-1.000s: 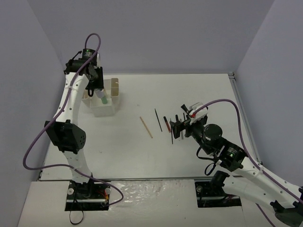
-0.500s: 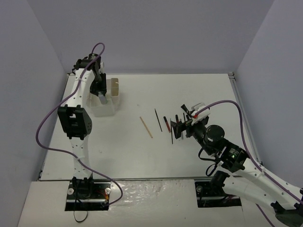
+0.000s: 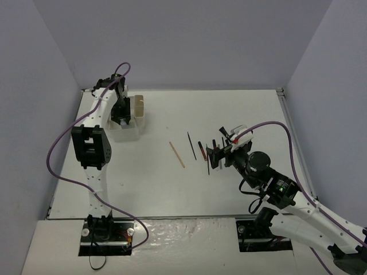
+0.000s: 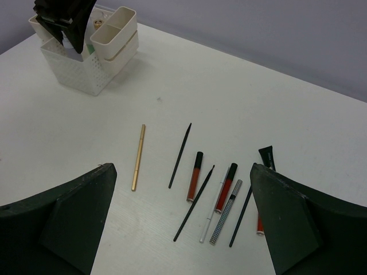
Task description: Organize the makeup
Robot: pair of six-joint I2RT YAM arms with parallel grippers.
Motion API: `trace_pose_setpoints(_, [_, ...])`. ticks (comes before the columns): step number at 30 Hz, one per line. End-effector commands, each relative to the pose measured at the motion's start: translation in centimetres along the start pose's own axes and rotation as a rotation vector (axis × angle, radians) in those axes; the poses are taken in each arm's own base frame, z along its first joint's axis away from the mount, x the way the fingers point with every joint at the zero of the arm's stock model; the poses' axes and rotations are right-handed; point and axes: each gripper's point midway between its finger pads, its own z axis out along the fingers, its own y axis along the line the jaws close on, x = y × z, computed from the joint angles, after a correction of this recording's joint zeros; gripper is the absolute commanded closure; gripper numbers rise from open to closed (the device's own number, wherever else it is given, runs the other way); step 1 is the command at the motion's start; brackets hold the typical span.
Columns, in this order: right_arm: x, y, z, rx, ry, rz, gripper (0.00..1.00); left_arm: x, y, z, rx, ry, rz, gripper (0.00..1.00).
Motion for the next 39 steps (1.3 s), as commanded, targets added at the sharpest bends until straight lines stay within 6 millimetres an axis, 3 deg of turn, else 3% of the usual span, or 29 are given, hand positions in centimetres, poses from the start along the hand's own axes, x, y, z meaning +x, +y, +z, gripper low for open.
trace_pose_setpoints(1, [-1.4,0.1,0.5,0.004,-0.057,0.021,0.0,-2.6,0.4,-2.5,-0.004,-0.134,-0.005,0.99])
trace_pose_setpoints(13, [-1.3,0.2,0.5,-0.003,-0.058,0.022,0.0,-2.0,1.3,-0.8,-0.001,-0.106,-0.027,0.91])
trace_pose_setpoints(22, [-1.4,0.3,0.4,-0.008,-0.06,0.021,0.0,-2.0,1.2,0.0,0.005,-0.1,-0.025,0.73])
trace_pose_setpoints(29, [-1.5,0.3,0.4,-0.01,-0.062,0.023,0.0,-1.9,1.1,0.1,0.016,-0.101,-0.022,0.69])
trace_pose_setpoints(39, [-1.6,0.3,0.3,-0.011,-0.069,0.024,0.0,-1.7,1.2,-0.2,0.021,-0.095,-0.024,0.47])
